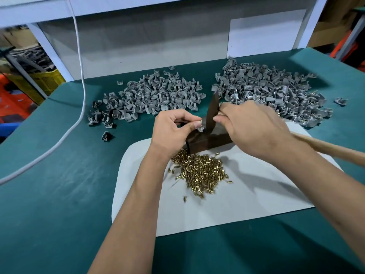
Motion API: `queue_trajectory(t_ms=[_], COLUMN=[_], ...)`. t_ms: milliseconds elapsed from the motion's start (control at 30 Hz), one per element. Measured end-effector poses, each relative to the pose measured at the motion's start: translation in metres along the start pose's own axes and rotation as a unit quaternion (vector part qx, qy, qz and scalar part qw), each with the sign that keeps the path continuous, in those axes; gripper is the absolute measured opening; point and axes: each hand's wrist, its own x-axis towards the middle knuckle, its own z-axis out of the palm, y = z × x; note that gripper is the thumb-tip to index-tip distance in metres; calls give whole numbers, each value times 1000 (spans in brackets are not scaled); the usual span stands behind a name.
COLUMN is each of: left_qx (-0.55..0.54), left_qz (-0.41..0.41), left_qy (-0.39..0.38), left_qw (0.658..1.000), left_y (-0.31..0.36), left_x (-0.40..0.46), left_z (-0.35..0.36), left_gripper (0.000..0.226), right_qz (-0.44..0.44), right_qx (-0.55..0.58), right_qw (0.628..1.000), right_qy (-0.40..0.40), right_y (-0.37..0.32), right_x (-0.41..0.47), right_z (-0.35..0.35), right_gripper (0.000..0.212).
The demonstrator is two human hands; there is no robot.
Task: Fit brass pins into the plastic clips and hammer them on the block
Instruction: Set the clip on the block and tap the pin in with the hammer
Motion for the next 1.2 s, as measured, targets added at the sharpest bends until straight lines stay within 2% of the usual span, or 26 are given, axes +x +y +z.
queue_trajectory(t_ms=[67, 200, 300, 400, 533, 700, 867, 967, 1200], left_qx=[-5, 3, -1, 10, 7, 19, 21, 46, 118], left_qz=[1, 1, 6, 12, 15, 16, 24, 28, 18], left_qy=[2, 4, 2, 2, 2, -2, 7, -8, -39], left_qw=[1000, 1000, 1000, 1000, 1000, 1000, 999, 999, 992], left_y=[0, 0, 2, 2, 2, 3, 6, 5, 4], left_x=[1, 0, 1, 1, 1, -2, -4, -4, -2], left_z=[0, 0, 0, 0, 0, 0, 6, 5, -4], left_gripper=[16, 18, 19, 27, 28, 11, 13, 6, 14], right_qz=[1, 8, 11, 8, 3, 12, 48, 41, 35], right_qx=[8, -7, 9, 1, 1, -30, 52, 62, 35], right_qw=[1000, 1000, 999, 1000, 1000, 999, 996, 994, 999], right_qy=[23, -9, 28, -3, 31, -35, 55, 75, -22], right_y=[1, 0, 0, -5, -7, -7, 3, 5, -2], right_x=[-1, 1, 0, 0, 1, 0, -4, -2, -8], right_z=[1, 0, 1, 0, -5, -8, -18, -24, -19], right_gripper=[27, 25, 24, 25, 26, 30, 28, 27, 25])
